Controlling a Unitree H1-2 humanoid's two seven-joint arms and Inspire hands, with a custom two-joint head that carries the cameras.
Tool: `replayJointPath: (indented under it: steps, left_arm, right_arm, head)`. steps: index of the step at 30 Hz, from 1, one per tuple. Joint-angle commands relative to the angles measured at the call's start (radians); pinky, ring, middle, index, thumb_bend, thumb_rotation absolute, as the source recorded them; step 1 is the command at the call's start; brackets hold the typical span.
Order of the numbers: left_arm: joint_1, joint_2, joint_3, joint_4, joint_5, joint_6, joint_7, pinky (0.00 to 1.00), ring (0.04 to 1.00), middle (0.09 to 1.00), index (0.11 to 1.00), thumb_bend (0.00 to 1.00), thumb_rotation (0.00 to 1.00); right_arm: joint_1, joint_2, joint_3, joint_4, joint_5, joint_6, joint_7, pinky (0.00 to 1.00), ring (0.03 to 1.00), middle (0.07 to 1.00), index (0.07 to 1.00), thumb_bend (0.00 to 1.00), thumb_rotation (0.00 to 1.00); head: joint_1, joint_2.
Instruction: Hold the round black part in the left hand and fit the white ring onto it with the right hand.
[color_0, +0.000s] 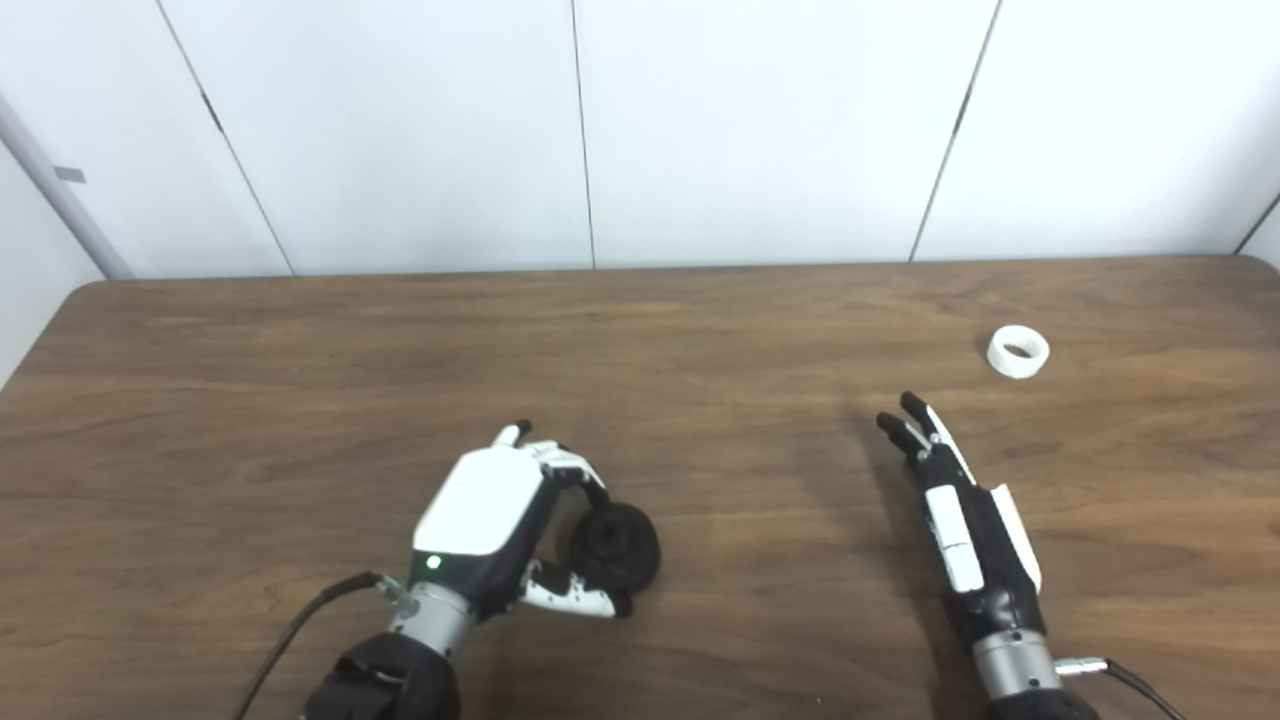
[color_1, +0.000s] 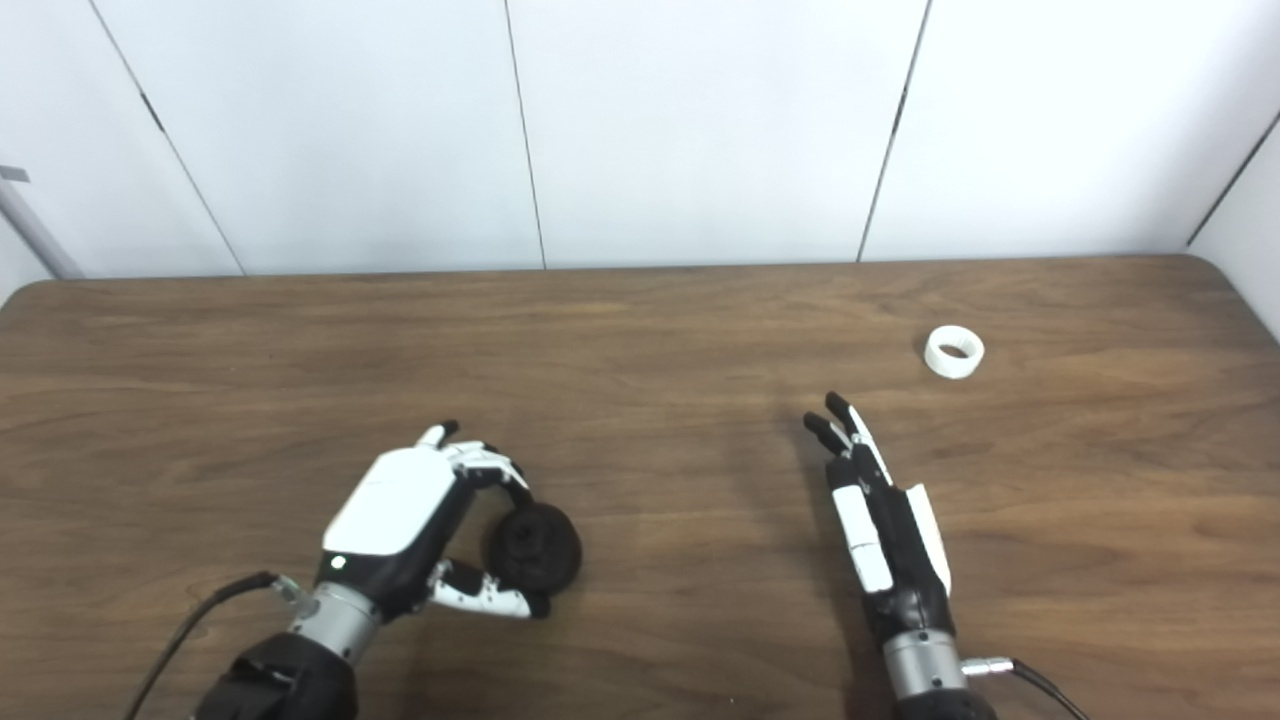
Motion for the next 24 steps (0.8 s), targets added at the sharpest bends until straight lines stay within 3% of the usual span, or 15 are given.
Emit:
replayJointPath:
  steps: [1, 24]
  left_arm:
    - [-0.004, -0.001, -0.002, 0.004, 0.016, -0.034, 0.050, 1.00, 0.849, 0.756, 0.481, 0.52, 0.05]
    - [0.063, -0.024, -0.034, 0.040, 0.070, -0.031, 0.079, 1.00, 0.872, 0.773, 0.482, 0.52, 0.05]
  right_arm:
    - [0.020, 0.013, 0.009, -0.023, -0.006, 0.000, -0.011, 1.00, 0.939, 0.897, 0.963, 0.57, 1.00]
    - [0.027, -0.011, 0.002, -0.067, 0.016, 0.032, -0.013, 0.98, 0.925, 0.890, 0.934, 0.58, 1.00]
  head:
    - [-0.003, 0.005]
    - [-0.031, 0.037]
